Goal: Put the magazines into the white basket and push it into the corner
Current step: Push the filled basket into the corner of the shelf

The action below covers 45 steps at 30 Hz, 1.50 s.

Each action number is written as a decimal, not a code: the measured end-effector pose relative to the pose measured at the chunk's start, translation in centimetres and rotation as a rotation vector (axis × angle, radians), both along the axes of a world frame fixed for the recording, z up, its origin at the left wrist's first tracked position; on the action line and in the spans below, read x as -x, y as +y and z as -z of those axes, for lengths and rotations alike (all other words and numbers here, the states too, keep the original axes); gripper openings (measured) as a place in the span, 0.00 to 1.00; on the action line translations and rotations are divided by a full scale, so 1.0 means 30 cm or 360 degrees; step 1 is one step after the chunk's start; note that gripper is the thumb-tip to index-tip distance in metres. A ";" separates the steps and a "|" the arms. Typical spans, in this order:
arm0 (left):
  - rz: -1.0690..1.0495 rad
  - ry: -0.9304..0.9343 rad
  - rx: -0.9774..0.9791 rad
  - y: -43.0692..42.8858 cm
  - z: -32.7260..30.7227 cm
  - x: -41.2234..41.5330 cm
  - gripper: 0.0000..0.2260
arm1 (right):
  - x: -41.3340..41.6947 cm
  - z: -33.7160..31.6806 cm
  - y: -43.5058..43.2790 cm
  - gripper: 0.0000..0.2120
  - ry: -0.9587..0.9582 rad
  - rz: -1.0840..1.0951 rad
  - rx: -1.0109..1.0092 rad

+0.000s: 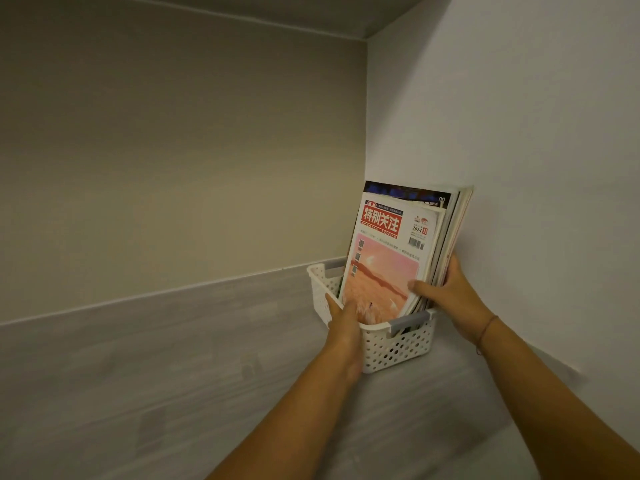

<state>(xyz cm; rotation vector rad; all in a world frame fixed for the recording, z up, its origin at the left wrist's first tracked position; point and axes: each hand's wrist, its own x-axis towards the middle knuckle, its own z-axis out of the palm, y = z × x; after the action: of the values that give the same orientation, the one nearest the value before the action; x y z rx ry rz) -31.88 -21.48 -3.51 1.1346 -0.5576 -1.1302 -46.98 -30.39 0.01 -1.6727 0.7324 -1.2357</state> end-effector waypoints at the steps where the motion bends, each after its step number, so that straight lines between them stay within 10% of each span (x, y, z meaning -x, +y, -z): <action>1: 0.0003 -0.0005 -0.0023 -0.025 0.006 0.012 0.20 | 0.013 -0.002 -0.016 0.34 -0.0001 -0.0005 -0.0002; 30: -0.0130 0.0005 -0.0158 -0.385 -0.009 0.325 0.24 | 0.289 0.005 -0.277 0.22 0.0009 0.0352 -0.0067; 45: -0.0233 -0.0129 -0.0192 -0.382 -0.027 0.363 0.26 | 0.205 0.061 -0.184 0.28 0.0012 0.1248 0.0182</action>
<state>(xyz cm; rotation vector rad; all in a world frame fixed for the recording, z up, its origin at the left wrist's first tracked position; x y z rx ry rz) -42.76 -32.94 -2.70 1.3090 -0.4657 -1.0057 -53.12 -35.92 -1.83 -1.5159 1.4236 -1.8237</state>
